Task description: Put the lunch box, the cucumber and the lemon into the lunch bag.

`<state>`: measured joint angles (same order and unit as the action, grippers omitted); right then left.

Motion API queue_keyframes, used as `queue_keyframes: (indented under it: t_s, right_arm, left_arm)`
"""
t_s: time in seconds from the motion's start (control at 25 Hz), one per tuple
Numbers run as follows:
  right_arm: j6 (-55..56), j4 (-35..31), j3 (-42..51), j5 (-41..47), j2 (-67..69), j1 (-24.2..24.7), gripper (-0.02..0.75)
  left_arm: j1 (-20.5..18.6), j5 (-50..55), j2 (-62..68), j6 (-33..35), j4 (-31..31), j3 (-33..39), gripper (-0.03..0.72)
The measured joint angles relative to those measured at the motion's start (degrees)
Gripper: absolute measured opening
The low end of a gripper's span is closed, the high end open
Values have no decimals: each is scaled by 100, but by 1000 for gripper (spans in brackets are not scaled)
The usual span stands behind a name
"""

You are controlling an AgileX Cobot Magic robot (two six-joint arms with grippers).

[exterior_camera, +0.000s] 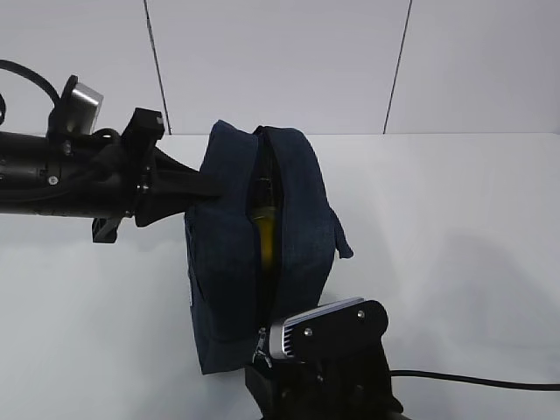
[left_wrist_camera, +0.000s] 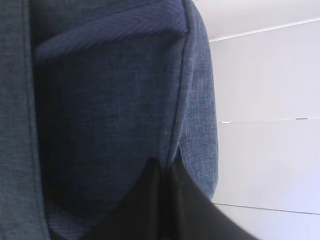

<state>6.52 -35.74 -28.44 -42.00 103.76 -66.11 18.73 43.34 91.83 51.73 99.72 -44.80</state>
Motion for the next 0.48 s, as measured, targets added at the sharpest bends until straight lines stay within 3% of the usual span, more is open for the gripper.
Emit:
queue_keyframes:
  t_s: [0.48]
  right_arm:
    - [-211, -82, 0, -23, -26, 0, 8]
  left_arm:
    - [0, -59, 0, 0, -11, 0, -6]
